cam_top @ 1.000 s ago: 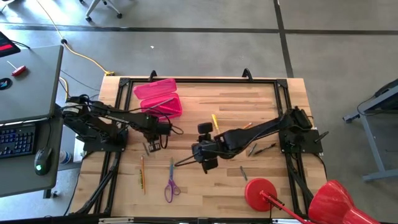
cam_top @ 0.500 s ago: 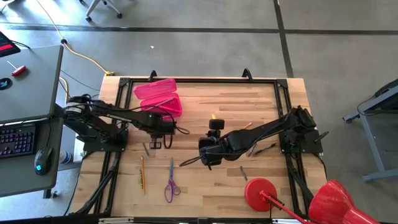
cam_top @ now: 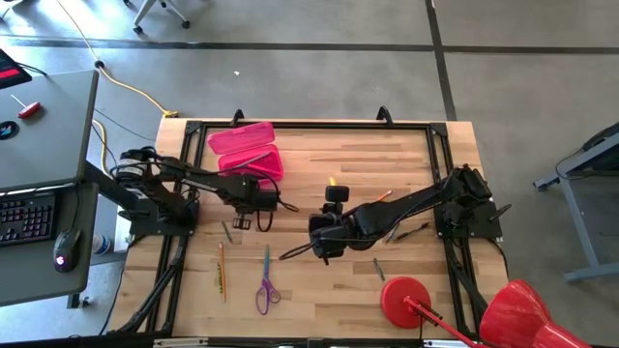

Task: Pick & place school supplies into a supply box
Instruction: Put the black transparent pen into the supply box

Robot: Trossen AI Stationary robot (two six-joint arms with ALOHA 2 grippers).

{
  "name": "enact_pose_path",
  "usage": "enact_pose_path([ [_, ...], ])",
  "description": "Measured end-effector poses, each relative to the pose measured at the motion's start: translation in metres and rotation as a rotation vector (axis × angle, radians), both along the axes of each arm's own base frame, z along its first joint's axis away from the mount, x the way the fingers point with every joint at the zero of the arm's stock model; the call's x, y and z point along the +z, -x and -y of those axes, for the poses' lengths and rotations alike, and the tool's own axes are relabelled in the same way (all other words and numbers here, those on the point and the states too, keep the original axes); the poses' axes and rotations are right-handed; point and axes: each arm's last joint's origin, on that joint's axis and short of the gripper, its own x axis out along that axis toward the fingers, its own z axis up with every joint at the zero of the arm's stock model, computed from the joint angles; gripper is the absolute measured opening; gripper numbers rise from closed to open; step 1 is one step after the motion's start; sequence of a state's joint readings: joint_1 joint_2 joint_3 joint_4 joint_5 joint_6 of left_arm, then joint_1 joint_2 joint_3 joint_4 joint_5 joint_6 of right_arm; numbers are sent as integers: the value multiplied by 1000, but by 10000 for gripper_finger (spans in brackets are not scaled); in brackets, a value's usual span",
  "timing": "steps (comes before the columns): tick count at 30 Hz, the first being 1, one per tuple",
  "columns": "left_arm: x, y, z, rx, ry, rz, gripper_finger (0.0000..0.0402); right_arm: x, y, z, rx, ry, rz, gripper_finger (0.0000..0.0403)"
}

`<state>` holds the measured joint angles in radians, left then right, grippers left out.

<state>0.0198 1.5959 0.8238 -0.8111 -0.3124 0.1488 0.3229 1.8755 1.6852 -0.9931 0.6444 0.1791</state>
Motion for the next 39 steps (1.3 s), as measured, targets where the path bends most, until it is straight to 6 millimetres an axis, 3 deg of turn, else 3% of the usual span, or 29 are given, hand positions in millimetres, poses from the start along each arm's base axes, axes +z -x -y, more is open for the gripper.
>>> enact_pose_path([
  [6,21,-19,5,77,173,98,145,-4,14,6,-93,54,-94,94],
  [13,58,-45,7,-7,270,223,132,-9,45,11,-328,149,-189,94],
  [16,74,-55,6,-43,246,279,121,-27,53,6,-304,148,-184,94],
  [21,100,-63,6,-55,226,316,108,-67,73,3,-293,-5,-87,94],
  [27,114,-58,2,-11,89,256,106,-85,121,20,-362,-182,-51,94],
  [30,114,-54,0,17,41,218,105,-82,151,25,-249,-205,-144,94],
  [34,114,-53,0,45,37,213,101,-87,190,30,-57,-370,-333,94],
  [39,114,-53,0,71,47,225,101,-114,223,40,21,-510,-375,94],
])
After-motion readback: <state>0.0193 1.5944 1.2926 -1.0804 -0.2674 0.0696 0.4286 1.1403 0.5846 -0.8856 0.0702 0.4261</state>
